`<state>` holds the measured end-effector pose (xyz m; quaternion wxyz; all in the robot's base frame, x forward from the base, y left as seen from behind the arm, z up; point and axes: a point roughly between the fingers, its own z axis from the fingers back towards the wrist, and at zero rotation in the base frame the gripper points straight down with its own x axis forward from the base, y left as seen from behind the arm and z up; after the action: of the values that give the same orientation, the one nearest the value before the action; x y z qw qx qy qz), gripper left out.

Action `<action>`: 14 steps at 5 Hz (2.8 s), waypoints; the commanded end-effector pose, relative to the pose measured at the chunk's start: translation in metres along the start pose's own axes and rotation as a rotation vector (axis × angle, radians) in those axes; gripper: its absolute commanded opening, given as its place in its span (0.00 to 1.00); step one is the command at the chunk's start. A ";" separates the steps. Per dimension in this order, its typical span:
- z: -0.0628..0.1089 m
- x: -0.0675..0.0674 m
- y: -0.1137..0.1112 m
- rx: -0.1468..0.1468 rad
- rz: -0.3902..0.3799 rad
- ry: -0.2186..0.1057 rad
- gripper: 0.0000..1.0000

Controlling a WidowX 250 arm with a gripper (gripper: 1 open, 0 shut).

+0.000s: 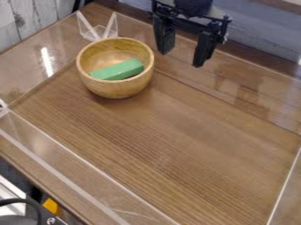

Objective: Remove the green block from inside the brown bowl and put it on the table

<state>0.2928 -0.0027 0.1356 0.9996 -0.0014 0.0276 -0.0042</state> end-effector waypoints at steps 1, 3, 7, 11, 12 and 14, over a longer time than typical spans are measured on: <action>-0.004 -0.001 0.002 0.001 0.003 0.012 1.00; 0.011 -0.004 0.044 0.022 0.049 -0.019 1.00; 0.005 0.001 0.104 0.031 0.102 -0.040 1.00; -0.015 0.011 0.119 0.038 0.103 -0.028 1.00; -0.018 0.014 0.120 0.038 0.097 -0.034 1.00; -0.020 0.016 0.123 0.038 0.091 -0.045 1.00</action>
<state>0.3011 0.1131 0.0982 0.9987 0.0090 0.0349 0.0348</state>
